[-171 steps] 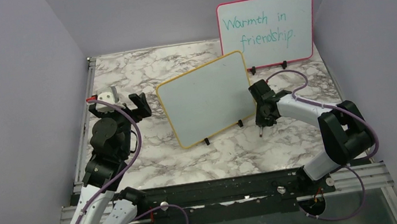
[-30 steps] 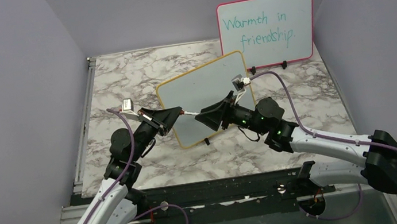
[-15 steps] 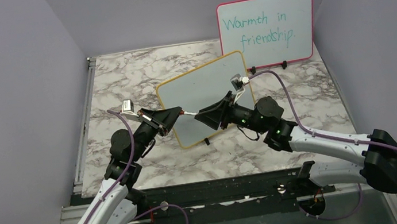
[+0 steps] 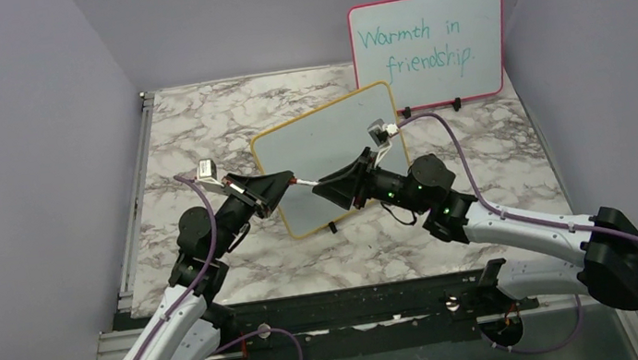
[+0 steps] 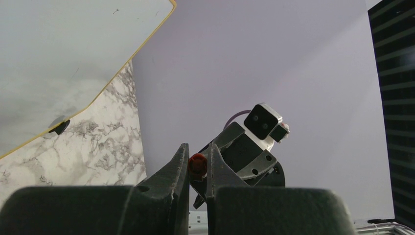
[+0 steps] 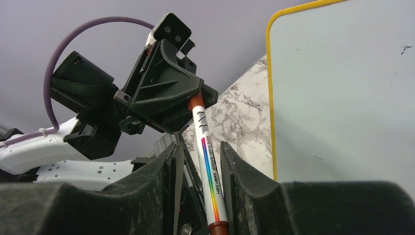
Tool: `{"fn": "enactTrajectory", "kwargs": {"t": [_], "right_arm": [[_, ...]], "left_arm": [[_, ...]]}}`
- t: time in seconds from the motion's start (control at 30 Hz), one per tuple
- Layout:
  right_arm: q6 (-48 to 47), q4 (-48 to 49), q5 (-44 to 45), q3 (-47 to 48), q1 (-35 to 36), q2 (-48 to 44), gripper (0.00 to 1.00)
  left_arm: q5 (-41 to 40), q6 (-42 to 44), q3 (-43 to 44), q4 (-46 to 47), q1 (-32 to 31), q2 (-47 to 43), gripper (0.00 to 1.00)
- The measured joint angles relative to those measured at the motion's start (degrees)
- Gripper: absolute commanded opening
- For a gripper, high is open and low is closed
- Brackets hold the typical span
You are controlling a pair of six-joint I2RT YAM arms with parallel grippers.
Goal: Write a sentence on the whiteboard
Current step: Open the whiteboard marker at the center of the board.
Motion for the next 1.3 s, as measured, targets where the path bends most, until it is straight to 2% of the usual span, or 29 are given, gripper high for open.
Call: {"fn": "enactTrajectory", "kwargs": {"t": [0.7,0.87,1.23,1.3], "right_arm": [[0.07,0.07,-1.03,0.02,-0.04,-0.28,0.30],[0.24,0.09,-1.03,0.00,-0.04,-0.59,0.24],[1.14,0.37,-1.16,0.00,-0.04,-0.94,0.01],[1.14,0.35,-1.18,0.00,-0.04,-1.14,0.00]], "left_arm": [[1.66,-1.44,0.00,0.61,0.00,0.96,0.00],[1.79,-1.84,-0.04,0.96,0.00,0.83,0.00],[1.81,-2.91,-1.31,2.23,0.00,-0.20,0.00],[1.81,-3.13,-1.73,2.69,-0.02,-0.66,0.00]]}}
